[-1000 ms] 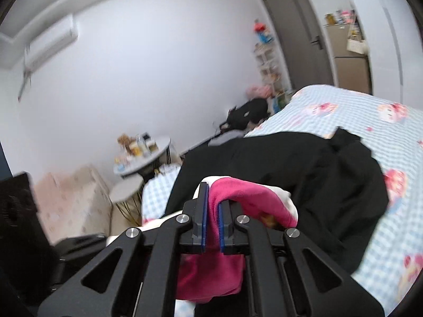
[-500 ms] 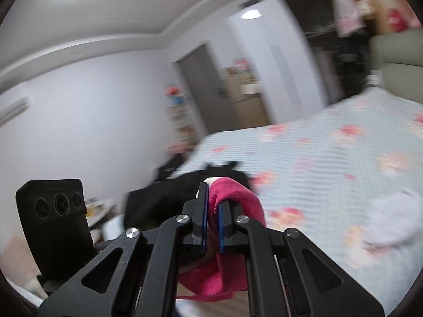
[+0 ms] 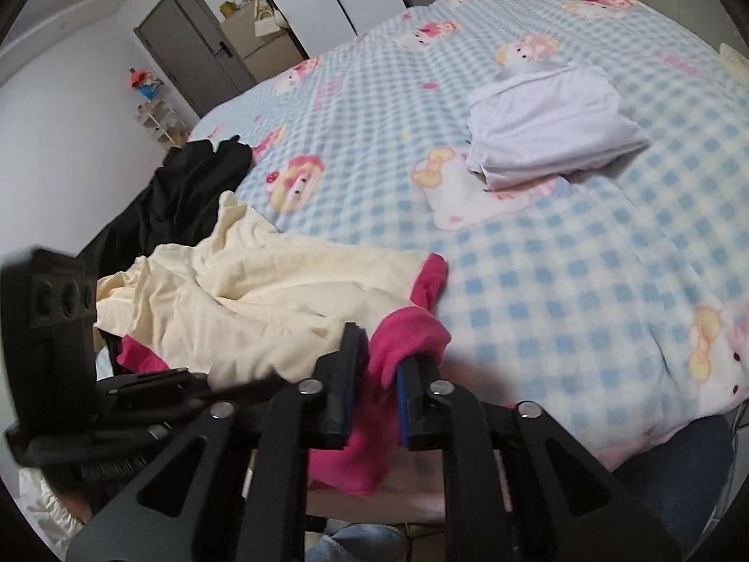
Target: Fold clothes
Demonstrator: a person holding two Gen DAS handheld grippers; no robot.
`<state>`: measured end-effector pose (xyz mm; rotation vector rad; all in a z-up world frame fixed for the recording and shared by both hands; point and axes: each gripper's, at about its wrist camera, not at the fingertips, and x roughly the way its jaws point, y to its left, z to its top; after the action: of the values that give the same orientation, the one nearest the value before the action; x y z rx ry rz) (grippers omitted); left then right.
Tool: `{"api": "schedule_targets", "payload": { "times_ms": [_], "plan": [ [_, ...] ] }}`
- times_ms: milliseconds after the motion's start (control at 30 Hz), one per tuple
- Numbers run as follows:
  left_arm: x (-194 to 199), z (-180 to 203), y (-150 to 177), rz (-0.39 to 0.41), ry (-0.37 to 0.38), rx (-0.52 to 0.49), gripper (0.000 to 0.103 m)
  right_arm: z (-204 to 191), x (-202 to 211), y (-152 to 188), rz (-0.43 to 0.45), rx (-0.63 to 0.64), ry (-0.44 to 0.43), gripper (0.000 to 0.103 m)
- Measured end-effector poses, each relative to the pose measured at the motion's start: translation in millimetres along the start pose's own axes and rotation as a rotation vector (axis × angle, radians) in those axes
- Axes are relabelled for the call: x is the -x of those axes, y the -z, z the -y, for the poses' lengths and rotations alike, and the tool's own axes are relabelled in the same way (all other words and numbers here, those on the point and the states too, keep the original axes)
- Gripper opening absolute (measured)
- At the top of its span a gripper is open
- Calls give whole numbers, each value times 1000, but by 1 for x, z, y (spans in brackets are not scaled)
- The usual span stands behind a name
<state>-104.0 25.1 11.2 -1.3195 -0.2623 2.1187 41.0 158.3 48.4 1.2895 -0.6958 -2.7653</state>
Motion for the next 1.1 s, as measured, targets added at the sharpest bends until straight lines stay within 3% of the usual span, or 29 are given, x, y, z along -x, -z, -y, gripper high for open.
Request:
{"api": "schedule_targets", "payload": {
  "times_ms": [67,133,167,200,333,400,500,567,633,667,733,767,933,1033,1100],
  "plan": [
    [22,-25,6,40,-64,43,52,4,-1,5,6,30,9,21],
    [38,-48,18,61,-160,84,54,4,0,7,2,57,34,42],
    [44,-61,24,68,-199,120,55,5,1,9,0,70,46,59],
    [49,-74,29,72,-234,162,56,11,10,18,-9,65,56,64],
    [52,-125,52,49,-309,350,59,33,-9,41,-105,-37,45,69],
    [43,-139,60,22,-305,410,61,41,-26,48,-178,-105,-31,70],
    [22,-146,65,-15,-233,445,60,42,-48,55,-231,-167,-139,72],
    [9,-135,60,-24,-242,395,51,33,-57,58,-261,-146,-172,73],
    [-1,-118,53,-36,-265,333,28,20,-62,60,-265,-110,-201,67],
    [-5,-108,48,-44,-281,305,24,12,-60,60,-246,-75,-202,49],
    [-9,-84,38,-48,-289,254,18,0,-52,57,-197,-3,-172,31],
    [-9,-74,33,-46,-283,232,17,-5,-45,54,-167,31,-143,16],
    [-7,-30,17,-54,-151,129,15,6,22,5,95,70,26,9],
    [-16,8,14,-73,-40,43,15,16,68,-24,252,55,71,9],
    [-33,29,19,-127,-9,-1,18,14,88,-32,324,66,66,9]
  ]
}}
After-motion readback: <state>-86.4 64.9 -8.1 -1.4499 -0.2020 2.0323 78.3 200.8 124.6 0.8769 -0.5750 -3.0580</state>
